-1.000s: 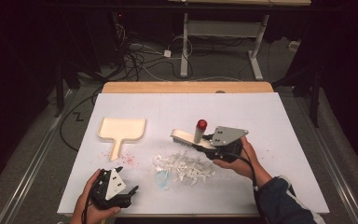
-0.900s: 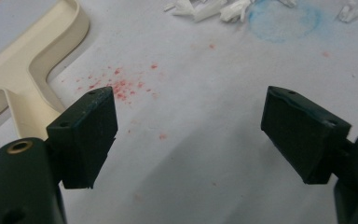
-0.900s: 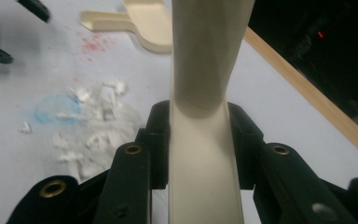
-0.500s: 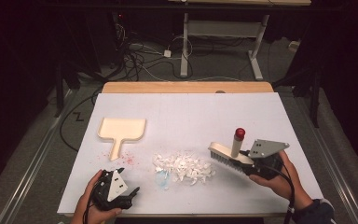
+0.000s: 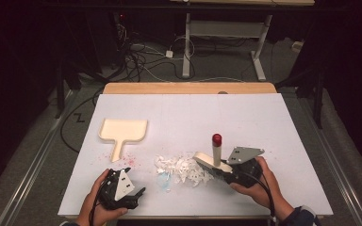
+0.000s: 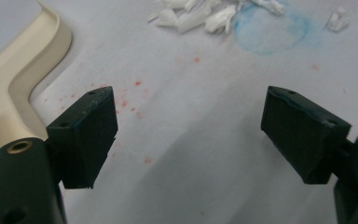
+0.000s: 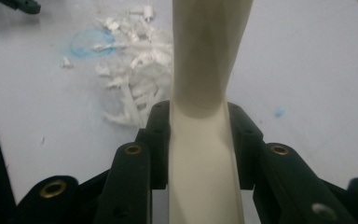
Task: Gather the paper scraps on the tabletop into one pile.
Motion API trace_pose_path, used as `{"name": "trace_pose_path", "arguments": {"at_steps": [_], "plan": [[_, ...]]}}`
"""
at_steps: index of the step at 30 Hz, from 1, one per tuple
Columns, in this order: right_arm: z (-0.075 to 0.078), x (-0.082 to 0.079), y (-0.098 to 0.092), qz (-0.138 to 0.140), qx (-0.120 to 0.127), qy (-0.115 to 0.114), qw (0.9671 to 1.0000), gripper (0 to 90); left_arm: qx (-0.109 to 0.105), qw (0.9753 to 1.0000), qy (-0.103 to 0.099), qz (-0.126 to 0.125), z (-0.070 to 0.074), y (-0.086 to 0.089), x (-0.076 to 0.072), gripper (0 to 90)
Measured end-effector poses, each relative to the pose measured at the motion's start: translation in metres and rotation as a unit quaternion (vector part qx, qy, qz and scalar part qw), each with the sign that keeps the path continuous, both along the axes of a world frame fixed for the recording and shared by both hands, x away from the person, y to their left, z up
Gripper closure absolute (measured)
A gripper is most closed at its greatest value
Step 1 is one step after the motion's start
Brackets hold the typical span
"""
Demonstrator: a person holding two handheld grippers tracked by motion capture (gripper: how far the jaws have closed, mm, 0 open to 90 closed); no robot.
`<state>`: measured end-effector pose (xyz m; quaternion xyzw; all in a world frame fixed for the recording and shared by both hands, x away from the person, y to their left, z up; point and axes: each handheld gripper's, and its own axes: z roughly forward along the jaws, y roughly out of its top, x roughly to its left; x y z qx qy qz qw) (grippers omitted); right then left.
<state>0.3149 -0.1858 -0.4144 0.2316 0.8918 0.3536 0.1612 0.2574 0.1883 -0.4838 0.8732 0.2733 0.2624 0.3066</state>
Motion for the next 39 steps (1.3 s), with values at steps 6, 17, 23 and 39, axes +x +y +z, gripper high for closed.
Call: {"name": "trace_pose_path", "arguments": {"at_steps": [6,17,23,39], "plan": [[0.015,0.0,0.009,0.003,0.024,-0.035,0.9991,67.8,-0.007,0.9999,-0.004,0.011,0.002,0.008,-0.002,17.3],[0.024,-0.016,0.049,0.052,0.106,-0.017,0.9928,67.7,-0.043,0.9981,-0.024,0.037,0.011,0.029,-0.009,17.2],[0.004,-0.027,0.088,0.105,0.098,0.029,0.9892,67.7,-0.06,0.9955,-0.038,0.063,0.016,0.04,-0.013,17.3],[-0.016,-0.003,0.101,0.08,0.052,0.035,0.9948,67.2,-0.046,0.9978,-0.021,0.042,0.009,0.029,-0.01,17.2]]}}
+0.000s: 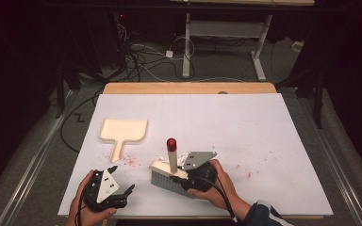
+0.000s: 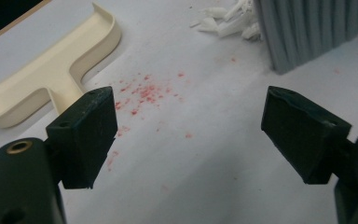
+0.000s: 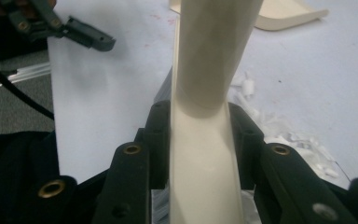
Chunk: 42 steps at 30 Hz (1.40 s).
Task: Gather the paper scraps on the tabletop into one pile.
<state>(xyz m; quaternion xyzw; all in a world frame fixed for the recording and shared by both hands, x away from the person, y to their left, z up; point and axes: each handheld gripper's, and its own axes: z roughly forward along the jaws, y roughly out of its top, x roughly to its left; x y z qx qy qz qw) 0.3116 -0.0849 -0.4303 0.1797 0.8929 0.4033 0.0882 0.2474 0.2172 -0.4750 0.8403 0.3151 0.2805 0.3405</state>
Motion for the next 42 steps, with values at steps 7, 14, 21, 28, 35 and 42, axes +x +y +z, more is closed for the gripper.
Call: {"name": "trace_pose_path", "arguments": {"at_steps": [7,14,21,28,35,42], "plan": [[0.012,0.005,-0.014,-0.012,0.009,-0.013,0.9998,67.6,0.011,0.9997,0.009,-0.018,-0.004,-0.01,0.001,17.3],[0.035,-0.01,-0.044,0.021,-0.004,-0.052,0.9984,67.6,0.016,0.9996,0.013,-0.022,-0.006,-0.011,0.001,17.2],[0.058,-0.026,-0.102,-0.002,-0.017,-0.071,0.9973,67.6,0.02,0.9994,0.016,-0.025,-0.006,-0.013,0.001,17.3],[0.053,-0.037,-0.15,-0.048,-0.042,-0.068,0.9956,67.6,0.023,0.9993,0.016,-0.026,-0.006,-0.016,0.002,17.2],[0.036,-0.04,-0.159,-0.048,-0.072,-0.038,0.9956,67.7,0.024,0.9991,0.014,-0.031,-0.005,-0.017,0.003,17.2],[0.021,-0.035,-0.123,-0.017,-0.07,-0.033,0.9969,67.8,0.022,0.9991,0.013,-0.035,-0.004,-0.017,0.004,17.3]]}}
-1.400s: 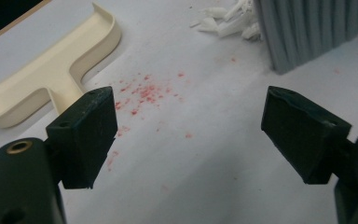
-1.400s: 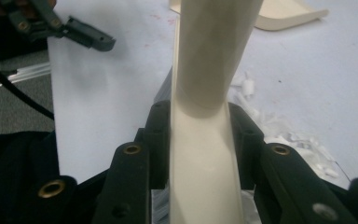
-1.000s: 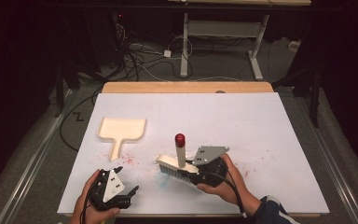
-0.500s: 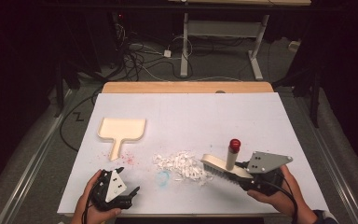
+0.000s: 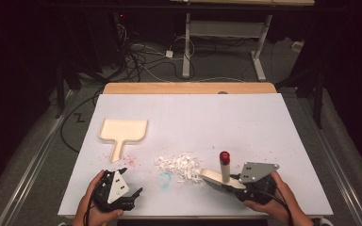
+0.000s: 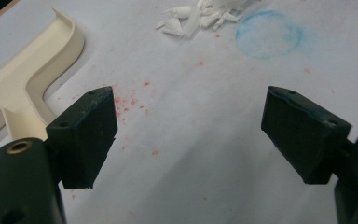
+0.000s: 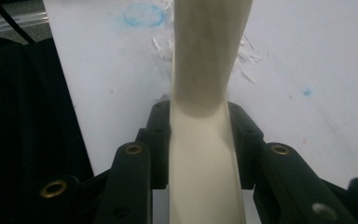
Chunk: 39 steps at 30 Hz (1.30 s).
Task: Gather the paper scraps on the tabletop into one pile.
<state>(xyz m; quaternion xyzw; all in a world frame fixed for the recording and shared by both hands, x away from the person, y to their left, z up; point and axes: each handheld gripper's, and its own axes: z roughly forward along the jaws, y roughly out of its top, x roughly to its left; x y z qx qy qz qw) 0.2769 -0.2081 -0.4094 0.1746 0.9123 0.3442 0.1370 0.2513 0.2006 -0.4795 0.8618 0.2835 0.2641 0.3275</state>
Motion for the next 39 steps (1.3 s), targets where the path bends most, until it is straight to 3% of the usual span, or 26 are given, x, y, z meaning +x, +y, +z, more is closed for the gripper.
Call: {"name": "trace_pose_path", "arguments": {"at_steps": [5,13,17,24,27,30,36,39], "plan": [[-0.008,0.011,0.023,0.002,0.004,-0.02,0.9998,67.8,0.0,1.0,0.002,0.0,-0.001,0.0,0.0,17.2],[-0.008,0.035,0.047,0.004,0.044,-0.028,0.9986,67.8,0.003,1.0,0.002,0.0,-0.001,-0.001,0.001,17.2],[-0.001,0.039,0.049,0.001,0.074,-0.028,0.9969,67.7,0.003,1.0,0.004,0.0,-0.002,0.0,0.001,17.3],[0.018,0.031,0.033,-0.009,0.099,-0.033,0.9945,67.5,0.004,1.0,0.002,-0.001,-0.002,0.0,0.0,17.3],[0.026,0.028,0.024,-0.037,0.105,-0.055,0.9923,67.6,0.003,1.0,0.001,0.001,-0.001,0.0,0.0,17.2],[0.025,0.032,0.016,-0.078,0.117,-0.063,0.988,67.6,0.003,1.0,0.001,0.002,-0.001,-0.001,0.0,17.3],[0.0,0.05,0.018,-0.153,0.087,-0.074,0.9817,67.7,0.003,1.0,0.002,0.003,-0.001,0.0,0.001,17.3],[-0.013,0.057,0.023,-0.157,0.074,-0.071,0.9823,67.7,0.005,1.0,0.002,0.004,-0.002,0.0,0.001,17.2]]}}
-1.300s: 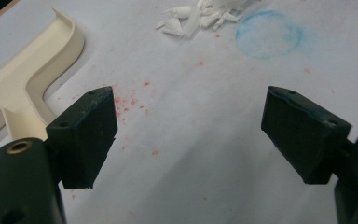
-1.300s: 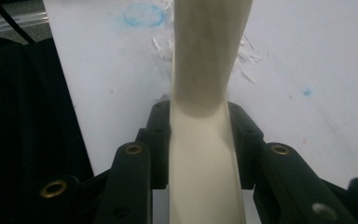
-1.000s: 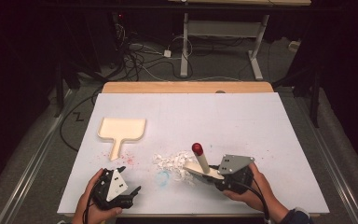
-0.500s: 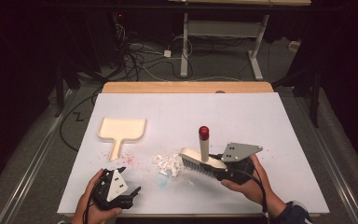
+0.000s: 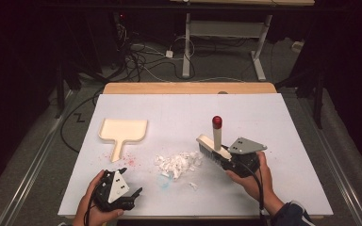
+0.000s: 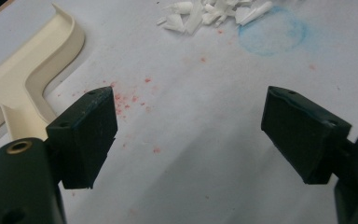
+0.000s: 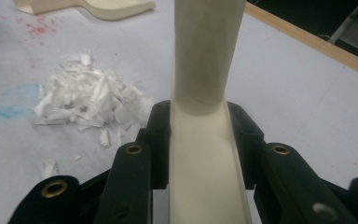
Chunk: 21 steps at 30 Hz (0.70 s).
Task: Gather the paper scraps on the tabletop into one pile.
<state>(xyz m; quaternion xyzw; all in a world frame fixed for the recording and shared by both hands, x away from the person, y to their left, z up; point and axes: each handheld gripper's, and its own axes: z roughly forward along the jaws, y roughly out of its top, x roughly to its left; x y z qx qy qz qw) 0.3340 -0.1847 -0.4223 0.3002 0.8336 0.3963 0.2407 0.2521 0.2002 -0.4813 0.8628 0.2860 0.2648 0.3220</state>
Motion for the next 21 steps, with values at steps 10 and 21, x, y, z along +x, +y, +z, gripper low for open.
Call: {"name": "trace_pose_path", "arguments": {"at_steps": [10,21], "plan": [[-0.015,0.0,0.03,0.0,0.011,0.005,0.9999,67.5,-0.001,1.0,0.004,0.005,-0.001,-0.001,0.002,17.4],[-0.01,-0.007,0.062,0.04,0.032,0.001,0.9987,67.7,-0.004,1.0,0.003,0.005,-0.001,0.001,0.001,17.5]]}}
